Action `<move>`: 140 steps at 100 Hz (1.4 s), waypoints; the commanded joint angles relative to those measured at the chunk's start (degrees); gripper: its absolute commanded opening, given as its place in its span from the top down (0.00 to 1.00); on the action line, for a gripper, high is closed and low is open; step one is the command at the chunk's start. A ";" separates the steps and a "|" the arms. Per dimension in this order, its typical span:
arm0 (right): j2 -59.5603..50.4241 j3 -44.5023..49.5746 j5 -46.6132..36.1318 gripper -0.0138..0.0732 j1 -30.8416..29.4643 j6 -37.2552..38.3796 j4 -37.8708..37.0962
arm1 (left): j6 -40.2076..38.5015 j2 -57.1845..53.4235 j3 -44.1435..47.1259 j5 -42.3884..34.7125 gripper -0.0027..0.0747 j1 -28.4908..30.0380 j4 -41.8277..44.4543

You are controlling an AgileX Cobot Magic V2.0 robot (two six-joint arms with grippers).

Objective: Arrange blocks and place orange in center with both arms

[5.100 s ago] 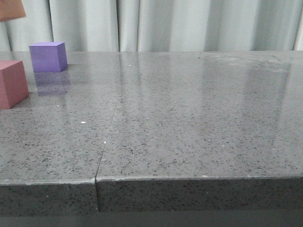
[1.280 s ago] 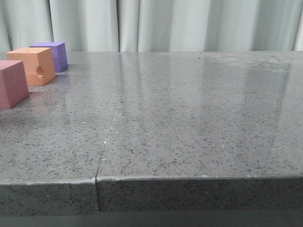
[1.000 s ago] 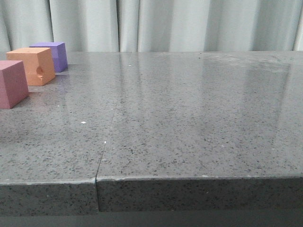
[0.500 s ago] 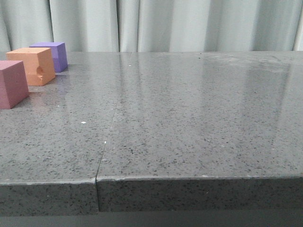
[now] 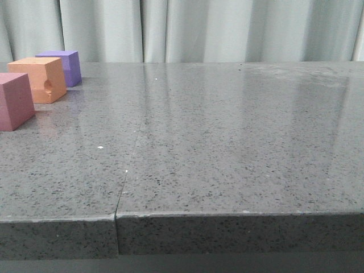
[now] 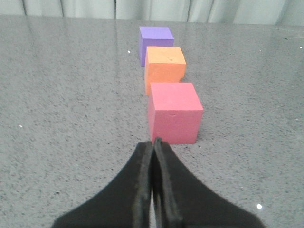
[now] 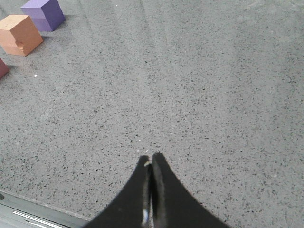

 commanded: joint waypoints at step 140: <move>0.27 -1.42 -4.47 0.91 -0.08 -0.32 -0.56 | 8.81 -16.64 25.65 -31.71 0.99 10.80 -6.24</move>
